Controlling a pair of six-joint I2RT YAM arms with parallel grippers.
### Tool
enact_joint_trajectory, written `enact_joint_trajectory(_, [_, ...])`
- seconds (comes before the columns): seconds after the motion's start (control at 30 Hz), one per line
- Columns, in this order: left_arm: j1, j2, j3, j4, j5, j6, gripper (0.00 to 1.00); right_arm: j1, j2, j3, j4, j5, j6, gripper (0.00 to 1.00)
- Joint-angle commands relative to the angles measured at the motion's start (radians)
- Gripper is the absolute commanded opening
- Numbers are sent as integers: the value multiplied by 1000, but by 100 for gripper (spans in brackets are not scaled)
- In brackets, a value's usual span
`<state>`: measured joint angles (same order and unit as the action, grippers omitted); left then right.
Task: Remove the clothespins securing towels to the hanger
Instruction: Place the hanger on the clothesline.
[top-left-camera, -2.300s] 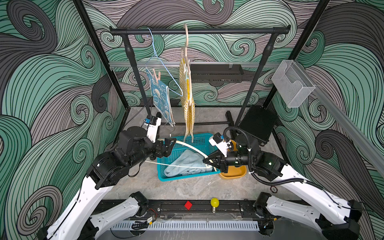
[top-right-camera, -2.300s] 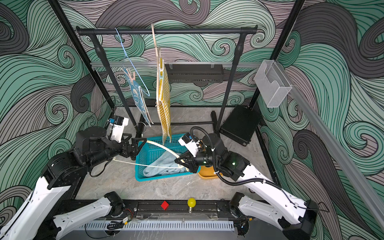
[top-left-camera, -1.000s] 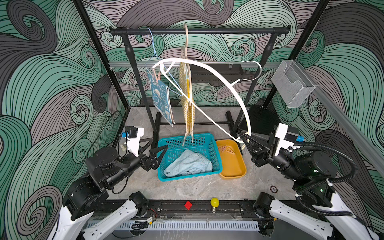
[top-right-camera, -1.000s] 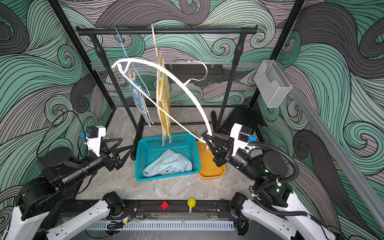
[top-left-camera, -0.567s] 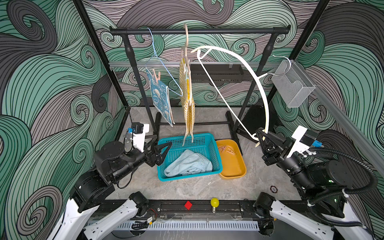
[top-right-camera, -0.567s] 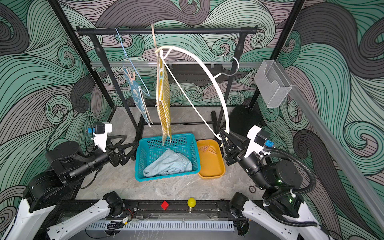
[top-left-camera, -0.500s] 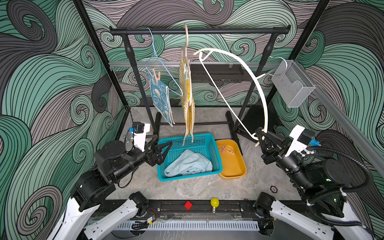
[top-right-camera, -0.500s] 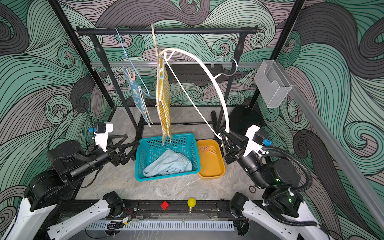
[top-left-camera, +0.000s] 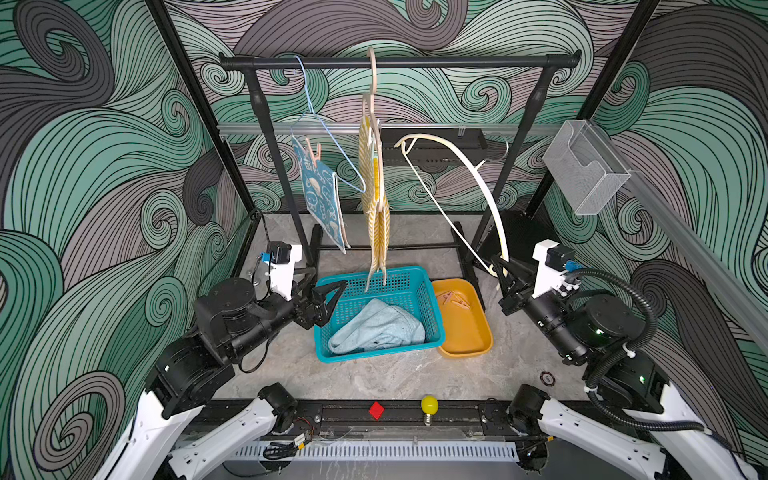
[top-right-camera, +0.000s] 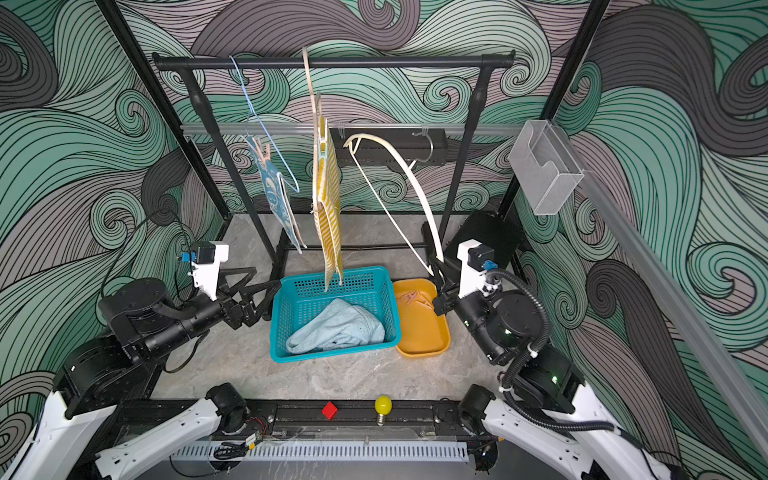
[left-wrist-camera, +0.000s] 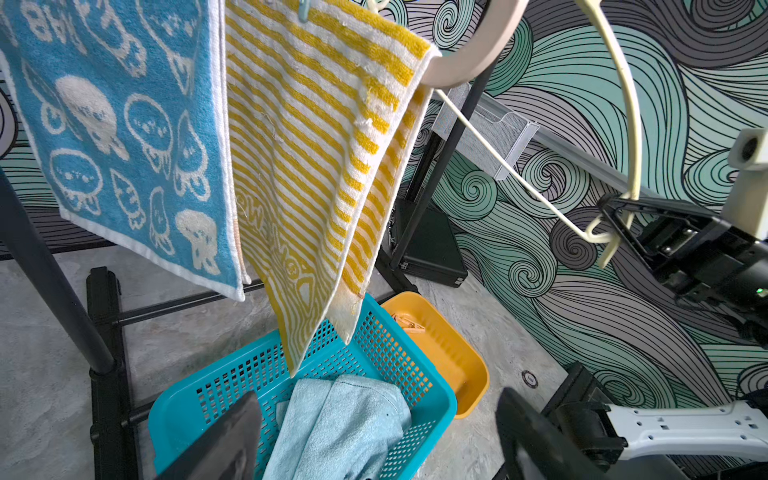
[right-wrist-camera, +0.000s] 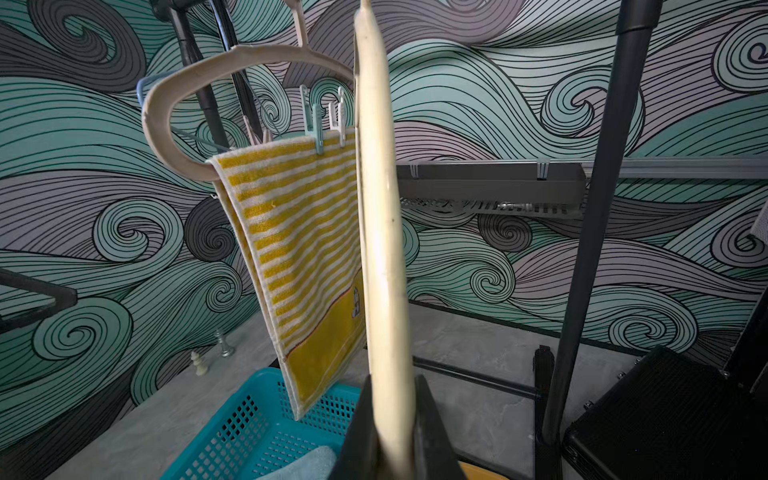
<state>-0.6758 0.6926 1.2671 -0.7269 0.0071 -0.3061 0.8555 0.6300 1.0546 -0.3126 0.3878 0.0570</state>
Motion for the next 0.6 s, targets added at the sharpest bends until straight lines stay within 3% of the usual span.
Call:
enact_joint_trajectory(0.0, [-5,12,-3,27,-18,6,86,2,12,46,56,35,-35,0])
enact_joint_trajectory(0.43, [-5,68,4,62,-84,64,86,-8,188,196,88,168,-190,0])
enact_joint_trajectory(0.57, [-5,104,27,63,-98,70,85,-37,254,286,69,194,-178,0])
